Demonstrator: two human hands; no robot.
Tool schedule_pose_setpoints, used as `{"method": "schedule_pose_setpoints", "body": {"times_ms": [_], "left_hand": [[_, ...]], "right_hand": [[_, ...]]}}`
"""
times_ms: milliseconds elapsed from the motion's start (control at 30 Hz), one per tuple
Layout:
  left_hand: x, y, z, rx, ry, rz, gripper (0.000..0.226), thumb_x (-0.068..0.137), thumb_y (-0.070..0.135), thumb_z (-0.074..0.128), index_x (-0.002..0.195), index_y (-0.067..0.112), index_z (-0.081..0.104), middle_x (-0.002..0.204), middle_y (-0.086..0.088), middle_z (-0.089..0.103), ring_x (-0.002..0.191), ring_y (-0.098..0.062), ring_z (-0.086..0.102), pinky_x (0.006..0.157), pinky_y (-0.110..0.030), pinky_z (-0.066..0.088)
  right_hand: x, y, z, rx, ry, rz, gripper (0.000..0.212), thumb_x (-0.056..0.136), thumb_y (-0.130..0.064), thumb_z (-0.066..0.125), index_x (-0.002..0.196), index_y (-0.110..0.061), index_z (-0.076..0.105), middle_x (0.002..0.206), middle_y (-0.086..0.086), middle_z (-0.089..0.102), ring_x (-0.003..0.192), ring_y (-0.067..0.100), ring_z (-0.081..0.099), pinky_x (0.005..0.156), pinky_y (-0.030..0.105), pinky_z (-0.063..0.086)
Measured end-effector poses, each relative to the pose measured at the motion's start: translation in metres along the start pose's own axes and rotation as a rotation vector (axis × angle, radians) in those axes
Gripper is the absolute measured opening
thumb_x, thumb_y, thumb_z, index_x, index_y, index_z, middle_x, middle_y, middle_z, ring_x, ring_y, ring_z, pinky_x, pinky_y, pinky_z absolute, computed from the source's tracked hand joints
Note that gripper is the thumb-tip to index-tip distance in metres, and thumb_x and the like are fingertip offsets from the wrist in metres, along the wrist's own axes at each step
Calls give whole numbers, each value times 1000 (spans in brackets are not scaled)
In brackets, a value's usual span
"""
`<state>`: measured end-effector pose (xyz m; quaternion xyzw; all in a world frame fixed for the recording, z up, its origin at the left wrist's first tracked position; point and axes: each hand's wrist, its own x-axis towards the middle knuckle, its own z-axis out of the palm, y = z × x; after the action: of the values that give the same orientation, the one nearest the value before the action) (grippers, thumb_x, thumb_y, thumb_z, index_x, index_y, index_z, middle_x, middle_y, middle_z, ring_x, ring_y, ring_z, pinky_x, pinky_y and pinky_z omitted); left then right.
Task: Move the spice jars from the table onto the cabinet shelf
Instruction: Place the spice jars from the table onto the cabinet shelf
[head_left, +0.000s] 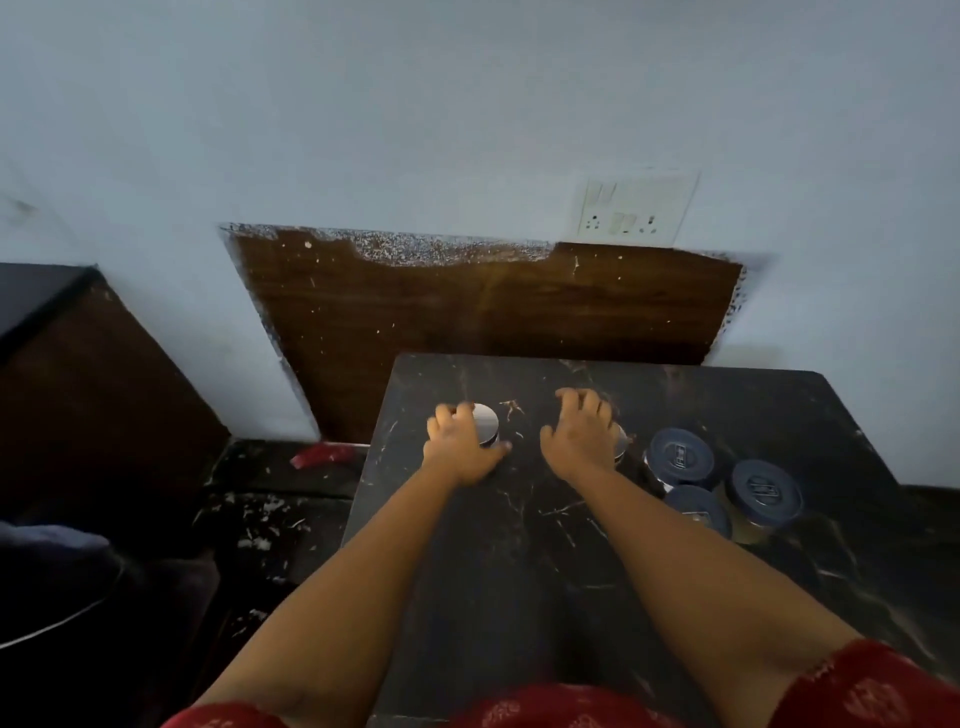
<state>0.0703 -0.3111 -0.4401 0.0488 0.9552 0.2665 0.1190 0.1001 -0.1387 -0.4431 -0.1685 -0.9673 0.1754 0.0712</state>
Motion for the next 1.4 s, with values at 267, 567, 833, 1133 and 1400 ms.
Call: {"method": "schedule_pose_setpoints", "body": {"times_ms": [267,567,833,1133,1400], "left_hand": [[9,-33,7,224,3,134,104,76,30,76,153,27,7,162,-1,-1,146,-31,13,111,-52,29],[46,-21,9,379,-247,238,88,84,20,70,153,31,17,162,-3,0,149,-31,0,116,-50,26],[31,-14,17,307,-189,53,79,66,50,79,133,26,43,140,-9,25,127,-34,35,100,-47,46],[42,68,-22,-273,3,134,56,63,60,72,104,24,58,105,-2,61,98,-22,60,82,-37,53],[33,107,-48,-863,-67,58,67,74,81,47,96,21,69,100,-4,70,93,-19,66,83,-39,53]], "right_hand": [[-36,-11,50,-94,-79,-174,62,83,-32,60,140,-18,39,141,10,38,129,29,37,108,40,35],[-39,-4,56,-140,-189,-298,92,80,-40,69,151,-16,17,155,12,21,144,32,21,117,44,26],[-29,7,30,-89,-166,-342,93,81,-40,69,152,-19,12,153,10,20,140,30,24,115,41,27],[-9,6,-21,171,-124,-265,123,65,-53,80,154,-23,1,151,8,20,139,28,24,114,44,28],[17,8,-73,587,116,-227,92,57,-29,88,133,-18,38,120,0,42,104,13,49,84,27,50]]}}
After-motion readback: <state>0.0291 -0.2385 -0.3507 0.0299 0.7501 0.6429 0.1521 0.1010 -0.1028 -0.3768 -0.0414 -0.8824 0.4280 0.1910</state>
